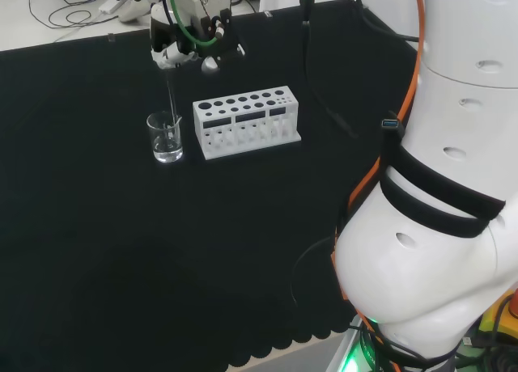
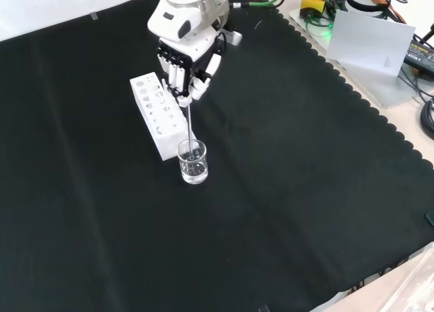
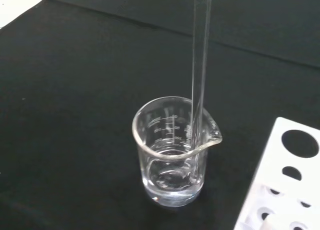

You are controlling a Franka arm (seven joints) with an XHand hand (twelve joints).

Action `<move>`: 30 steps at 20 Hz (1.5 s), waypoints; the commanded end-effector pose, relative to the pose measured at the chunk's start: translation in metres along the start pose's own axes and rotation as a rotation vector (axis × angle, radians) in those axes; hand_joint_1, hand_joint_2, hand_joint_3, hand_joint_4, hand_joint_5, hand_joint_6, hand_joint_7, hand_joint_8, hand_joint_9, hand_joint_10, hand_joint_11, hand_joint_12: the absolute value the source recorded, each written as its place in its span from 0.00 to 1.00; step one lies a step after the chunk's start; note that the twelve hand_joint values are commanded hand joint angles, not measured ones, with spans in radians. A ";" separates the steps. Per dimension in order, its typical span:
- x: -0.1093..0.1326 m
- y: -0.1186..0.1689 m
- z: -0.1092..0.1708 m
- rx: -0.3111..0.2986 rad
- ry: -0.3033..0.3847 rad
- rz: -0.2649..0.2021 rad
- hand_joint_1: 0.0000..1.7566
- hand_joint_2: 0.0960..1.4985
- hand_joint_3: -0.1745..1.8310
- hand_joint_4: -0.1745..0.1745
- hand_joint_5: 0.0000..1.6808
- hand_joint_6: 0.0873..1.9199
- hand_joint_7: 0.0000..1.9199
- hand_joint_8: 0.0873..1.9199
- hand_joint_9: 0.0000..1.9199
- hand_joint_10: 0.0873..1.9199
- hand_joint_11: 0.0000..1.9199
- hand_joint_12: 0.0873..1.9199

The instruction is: Stir in the beaker to the left of the white test tube rack with the glass rod.

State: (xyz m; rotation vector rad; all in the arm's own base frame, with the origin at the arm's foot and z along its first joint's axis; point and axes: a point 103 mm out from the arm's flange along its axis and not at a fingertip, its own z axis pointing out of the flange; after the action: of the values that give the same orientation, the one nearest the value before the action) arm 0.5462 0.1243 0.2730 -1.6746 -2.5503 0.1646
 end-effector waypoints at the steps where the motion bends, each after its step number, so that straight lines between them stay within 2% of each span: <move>1: 0.022 0.006 0.000 -0.026 0.001 -0.032 0.75 0.71 0.00 0.00 0.76 0.08 0.65 0.44 0.84 0.40 0.84 0.36; 6: 0.028 0.022 -0.001 -0.028 0.015 -0.047 0.75 0.71 0.00 0.00 0.76 0.08 0.65 0.44 0.84 0.40 0.84 0.36; 10: 0.020 0.031 -0.001 -0.029 0.008 -0.050 0.75 0.71 0.00 0.00 0.76 0.07 0.65 0.44 0.84 0.40 0.84 0.36; 15: -0.005 0.032 -0.001 -0.018 0.021 -0.006 0.75 0.71 0.00 0.00 0.76 0.07 0.65 0.44 0.84 0.40 0.84 0.36; 21: -0.029 0.008 -0.006 -0.013 0.014 0.029 0.75 0.71 0.00 0.00 0.76 0.07 0.65 0.44 0.84 0.40 0.84 0.36; 24: -0.025 -0.004 -0.011 -0.016 0.008 0.030 0.75 0.71 0.00 0.00 0.76 0.07 0.65 0.44 0.84 0.40 0.84 0.36; 30: 0.001 -0.011 -0.009 -0.010 0.021 0.007 0.75 0.71 0.00 0.00 0.76 0.07 0.65 0.44 0.84 0.40 0.84 0.36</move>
State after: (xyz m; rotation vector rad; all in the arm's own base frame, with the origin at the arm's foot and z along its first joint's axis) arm 0.5493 0.1096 0.2821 -1.6973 -2.5321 0.1398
